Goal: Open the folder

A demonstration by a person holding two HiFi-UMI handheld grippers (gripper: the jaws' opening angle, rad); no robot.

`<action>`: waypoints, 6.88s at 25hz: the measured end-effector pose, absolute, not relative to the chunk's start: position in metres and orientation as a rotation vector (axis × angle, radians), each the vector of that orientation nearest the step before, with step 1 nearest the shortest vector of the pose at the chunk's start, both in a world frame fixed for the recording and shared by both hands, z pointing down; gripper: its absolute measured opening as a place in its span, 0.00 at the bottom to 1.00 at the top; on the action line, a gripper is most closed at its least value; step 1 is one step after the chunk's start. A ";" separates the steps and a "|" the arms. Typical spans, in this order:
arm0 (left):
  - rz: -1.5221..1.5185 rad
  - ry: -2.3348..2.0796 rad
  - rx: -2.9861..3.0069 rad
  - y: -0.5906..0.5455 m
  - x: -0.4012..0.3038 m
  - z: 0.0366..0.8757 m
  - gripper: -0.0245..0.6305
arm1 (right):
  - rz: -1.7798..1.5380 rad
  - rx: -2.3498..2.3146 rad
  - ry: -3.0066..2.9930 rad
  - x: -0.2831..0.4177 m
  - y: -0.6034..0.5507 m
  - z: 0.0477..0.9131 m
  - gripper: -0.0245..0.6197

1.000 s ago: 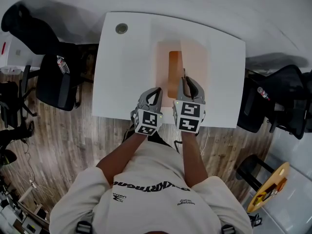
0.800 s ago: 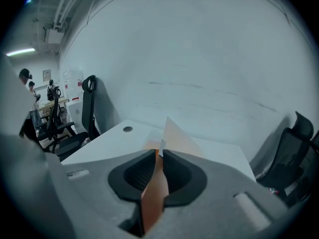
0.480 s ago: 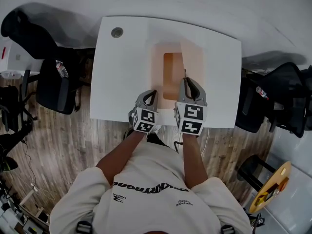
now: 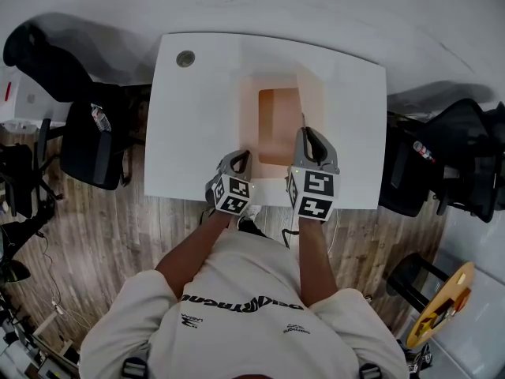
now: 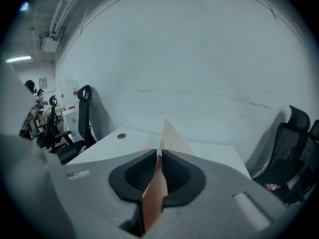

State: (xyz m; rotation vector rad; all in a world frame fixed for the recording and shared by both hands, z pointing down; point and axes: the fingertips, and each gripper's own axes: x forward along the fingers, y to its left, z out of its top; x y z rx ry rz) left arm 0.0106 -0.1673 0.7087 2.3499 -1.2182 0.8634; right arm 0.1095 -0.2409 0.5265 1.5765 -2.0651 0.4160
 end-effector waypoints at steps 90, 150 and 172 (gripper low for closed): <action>0.718 -1.269 2.271 -0.194 -0.009 0.699 0.03 | 0.084 1.461 -1.551 0.288 -0.237 0.532 0.09; 0.764 -1.194 2.260 -0.190 -0.009 0.701 0.03 | -0.055 1.088 -1.232 0.335 -0.225 0.614 0.04; 0.462 -1.268 2.329 -0.182 -0.007 0.612 0.03 | 0.467 1.633 -1.956 0.222 -0.211 0.570 0.04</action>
